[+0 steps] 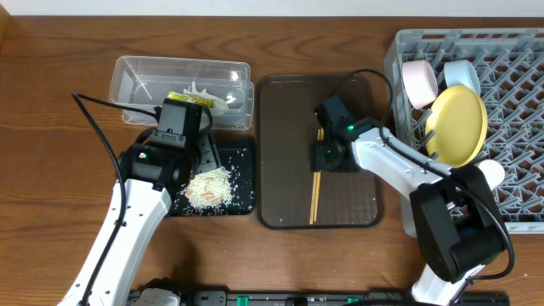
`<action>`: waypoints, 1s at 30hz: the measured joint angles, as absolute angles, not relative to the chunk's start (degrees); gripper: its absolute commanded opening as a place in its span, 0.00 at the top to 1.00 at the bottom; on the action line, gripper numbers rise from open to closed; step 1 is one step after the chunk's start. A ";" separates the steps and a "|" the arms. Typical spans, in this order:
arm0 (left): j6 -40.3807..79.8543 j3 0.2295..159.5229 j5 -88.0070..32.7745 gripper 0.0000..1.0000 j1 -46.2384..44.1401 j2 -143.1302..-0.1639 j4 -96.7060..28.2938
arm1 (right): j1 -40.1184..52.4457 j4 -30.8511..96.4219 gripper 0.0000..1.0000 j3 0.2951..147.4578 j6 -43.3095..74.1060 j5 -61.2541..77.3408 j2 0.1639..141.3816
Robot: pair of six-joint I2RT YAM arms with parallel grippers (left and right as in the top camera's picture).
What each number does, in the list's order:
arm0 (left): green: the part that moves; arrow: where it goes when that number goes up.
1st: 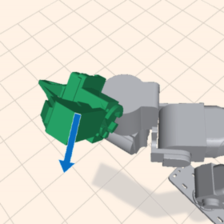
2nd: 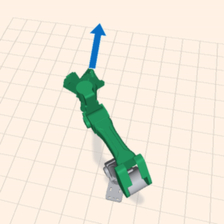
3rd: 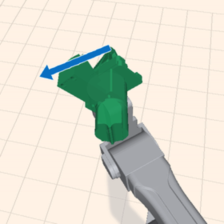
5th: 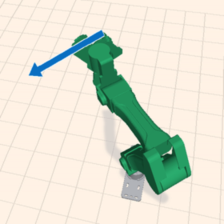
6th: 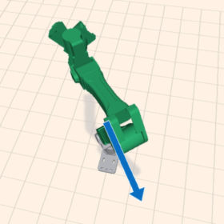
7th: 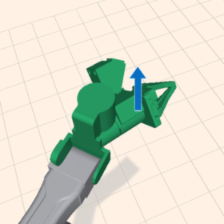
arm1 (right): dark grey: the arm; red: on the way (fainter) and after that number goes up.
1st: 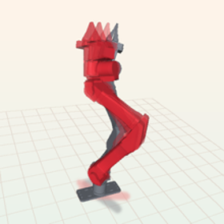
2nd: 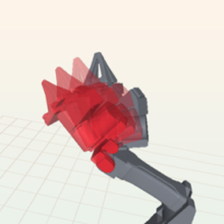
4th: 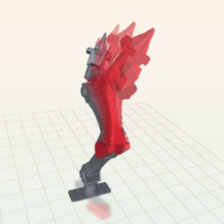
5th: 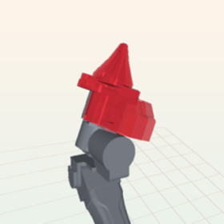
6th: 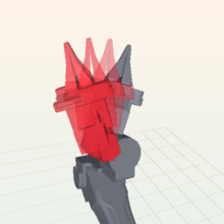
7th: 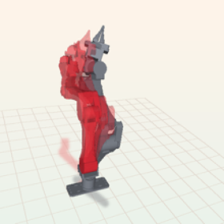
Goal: Sort waste into correct bins and load items into the dishwasher rack
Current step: 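Reach the right gripper to the chopsticks on the brown tray and grasp one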
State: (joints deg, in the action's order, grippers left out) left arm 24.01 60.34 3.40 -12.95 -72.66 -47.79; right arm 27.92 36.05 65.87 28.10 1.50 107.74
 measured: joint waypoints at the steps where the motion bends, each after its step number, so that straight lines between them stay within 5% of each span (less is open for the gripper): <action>1: 24.03 60.34 3.40 0.29 -12.95 -72.66 -47.79 | 28.18 35.92 0.34 65.87 28.10 1.50 107.74; 30: 24.01 60.34 3.40 0.29 -12.95 -72.66 -47.77 | 28.58 35.29 0.34 64.29 28.08 -4.08 105.60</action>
